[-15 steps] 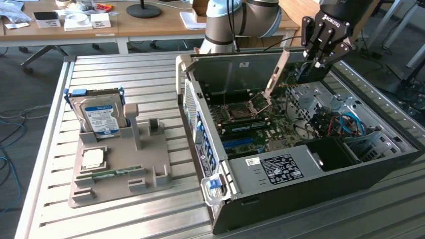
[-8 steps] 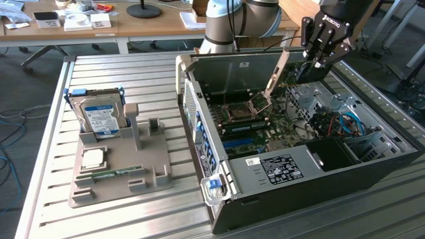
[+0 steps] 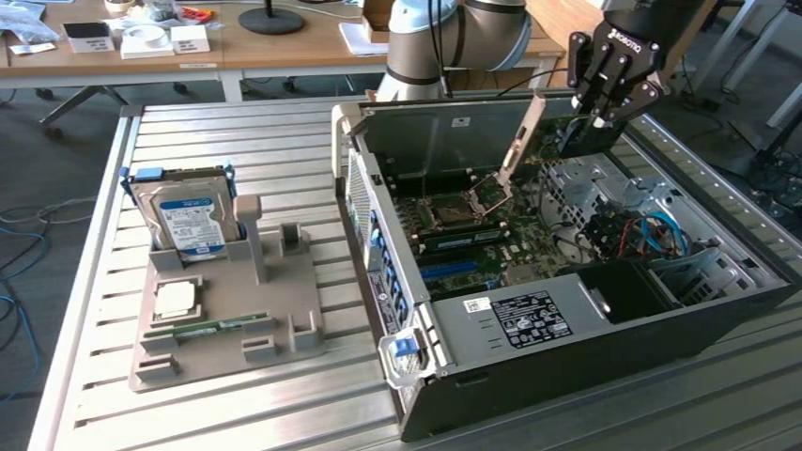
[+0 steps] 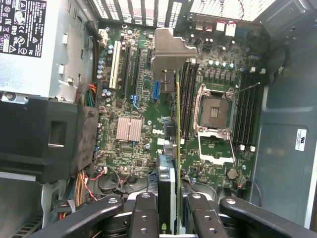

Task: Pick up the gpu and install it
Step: 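Insert the gpu into the slot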

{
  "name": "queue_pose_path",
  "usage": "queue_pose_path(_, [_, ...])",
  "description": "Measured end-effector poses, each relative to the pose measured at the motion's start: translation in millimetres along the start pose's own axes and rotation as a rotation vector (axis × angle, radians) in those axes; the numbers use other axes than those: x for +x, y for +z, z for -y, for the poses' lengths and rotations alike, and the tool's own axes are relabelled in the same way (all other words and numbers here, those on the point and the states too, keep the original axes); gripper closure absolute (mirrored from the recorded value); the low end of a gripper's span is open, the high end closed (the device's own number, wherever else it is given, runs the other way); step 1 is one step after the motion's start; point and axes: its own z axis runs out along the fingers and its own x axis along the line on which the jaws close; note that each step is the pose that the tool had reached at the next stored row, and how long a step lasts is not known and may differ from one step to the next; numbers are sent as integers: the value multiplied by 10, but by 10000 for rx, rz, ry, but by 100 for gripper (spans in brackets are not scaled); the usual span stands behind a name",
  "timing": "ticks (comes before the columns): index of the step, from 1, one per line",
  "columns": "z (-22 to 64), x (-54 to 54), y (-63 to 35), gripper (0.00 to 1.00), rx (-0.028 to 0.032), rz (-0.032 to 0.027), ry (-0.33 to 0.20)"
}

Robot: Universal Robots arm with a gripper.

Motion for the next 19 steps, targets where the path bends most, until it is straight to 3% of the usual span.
queue_pose_path(19, [-32,-6,3,73,0,1,1])
